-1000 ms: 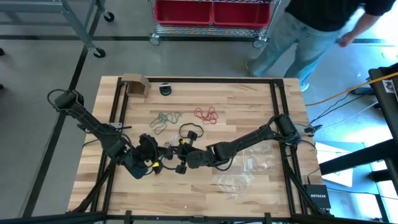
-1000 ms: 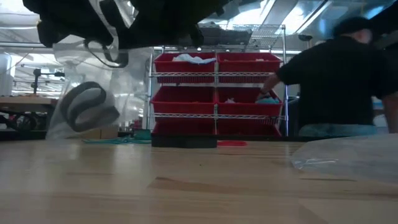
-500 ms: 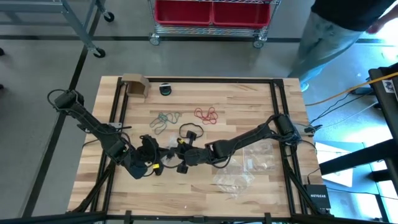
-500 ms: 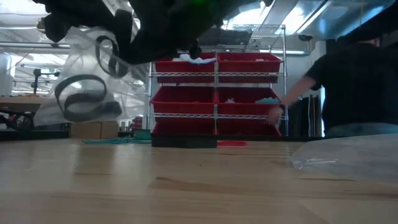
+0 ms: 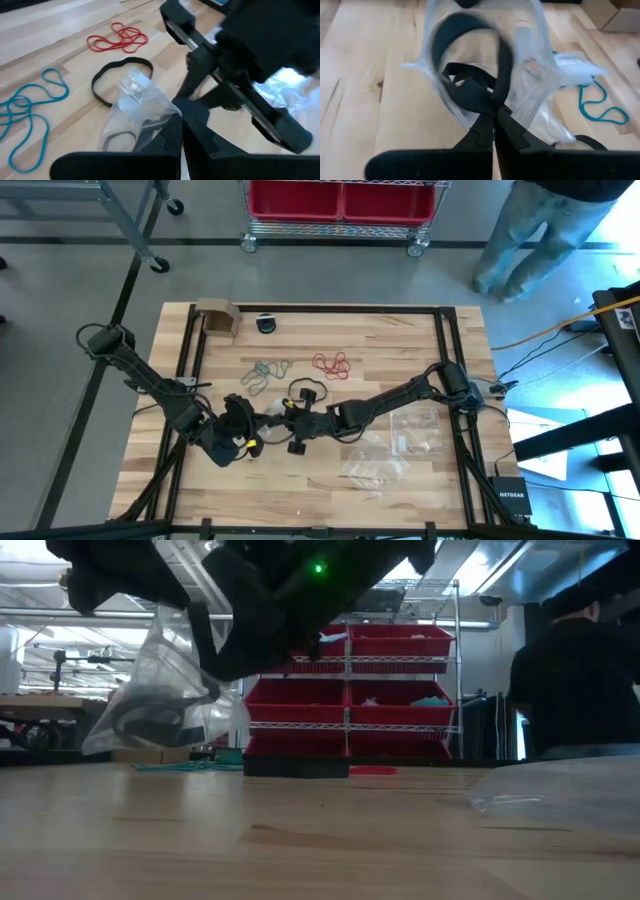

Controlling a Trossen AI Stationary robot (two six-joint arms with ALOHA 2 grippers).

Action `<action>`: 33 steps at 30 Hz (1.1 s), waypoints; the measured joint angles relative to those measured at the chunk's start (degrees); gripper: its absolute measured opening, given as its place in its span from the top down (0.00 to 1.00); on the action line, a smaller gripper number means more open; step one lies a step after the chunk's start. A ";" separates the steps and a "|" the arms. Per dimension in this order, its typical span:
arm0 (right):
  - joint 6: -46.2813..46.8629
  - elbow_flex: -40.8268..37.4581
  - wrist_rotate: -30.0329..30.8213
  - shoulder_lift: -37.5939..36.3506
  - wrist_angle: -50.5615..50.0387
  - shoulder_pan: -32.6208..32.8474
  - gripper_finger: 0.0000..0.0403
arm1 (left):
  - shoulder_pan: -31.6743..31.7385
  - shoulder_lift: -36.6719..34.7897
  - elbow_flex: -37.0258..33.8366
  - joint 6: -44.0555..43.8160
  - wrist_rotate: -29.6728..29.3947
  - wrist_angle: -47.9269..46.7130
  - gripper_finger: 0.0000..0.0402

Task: Sort rubber bands
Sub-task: Put the black rubber band into the transparent zip bag

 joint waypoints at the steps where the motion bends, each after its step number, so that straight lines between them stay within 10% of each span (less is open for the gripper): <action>1: 0.30 -0.01 -0.47 0.02 0.07 -0.28 1.00 | 0.20 0.00 0.00 -0.39 -0.17 -0.32 1.00; 14: 9.42 0.06 -1.68 0.00 1.24 -0.76 0.97 | 1.85 0.07 0.00 5.49 -0.57 -0.71 1.00; 33: 16.74 4.23 -9.88 -0.04 -2.15 -1.87 0.52 | 1.65 0.00 0.05 3.68 0.78 -0.76 1.00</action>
